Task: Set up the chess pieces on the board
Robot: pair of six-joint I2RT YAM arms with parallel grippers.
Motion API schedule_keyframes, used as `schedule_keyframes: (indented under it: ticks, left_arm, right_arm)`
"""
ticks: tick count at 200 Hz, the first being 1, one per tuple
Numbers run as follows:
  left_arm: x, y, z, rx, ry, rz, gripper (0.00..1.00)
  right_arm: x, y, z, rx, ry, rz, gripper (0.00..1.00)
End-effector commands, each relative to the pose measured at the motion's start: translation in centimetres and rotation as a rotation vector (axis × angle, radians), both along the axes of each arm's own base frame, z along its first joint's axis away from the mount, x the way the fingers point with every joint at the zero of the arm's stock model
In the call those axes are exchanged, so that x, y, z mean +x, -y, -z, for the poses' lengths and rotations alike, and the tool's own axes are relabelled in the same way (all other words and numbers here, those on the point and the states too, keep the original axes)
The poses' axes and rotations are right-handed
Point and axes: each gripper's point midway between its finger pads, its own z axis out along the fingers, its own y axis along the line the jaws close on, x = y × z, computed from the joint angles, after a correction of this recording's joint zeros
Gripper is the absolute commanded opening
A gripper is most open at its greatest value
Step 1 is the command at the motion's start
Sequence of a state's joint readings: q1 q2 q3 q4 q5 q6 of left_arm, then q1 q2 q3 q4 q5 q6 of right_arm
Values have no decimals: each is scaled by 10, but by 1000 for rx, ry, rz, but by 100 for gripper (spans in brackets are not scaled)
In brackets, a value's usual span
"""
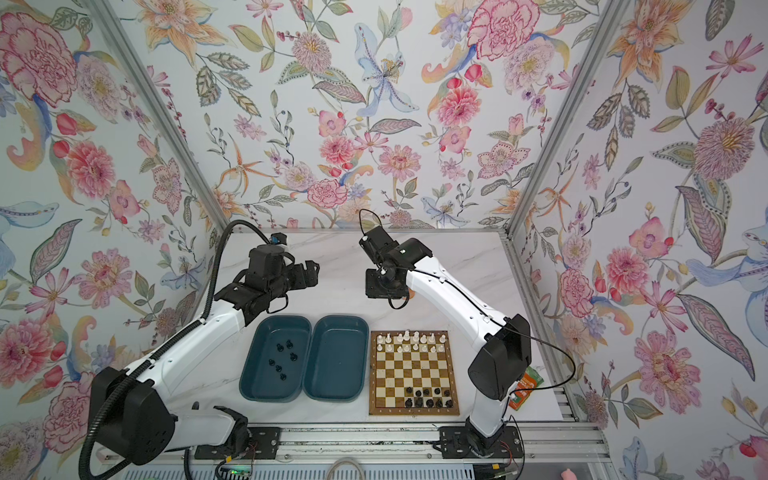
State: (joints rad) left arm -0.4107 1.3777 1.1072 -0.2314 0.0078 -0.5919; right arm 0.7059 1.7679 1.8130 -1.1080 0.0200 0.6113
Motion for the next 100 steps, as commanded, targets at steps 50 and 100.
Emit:
schedule_keyframes:
  ticks: [50,100]
  left_arm:
    - [32,54,-43,28,75,11,95]
    - [27,73,-41,111,45,-23,95]
  right_arm:
    - [24,25,-23,46,35,-59,48]
    - [25,43,-11,99,1,-74,51]
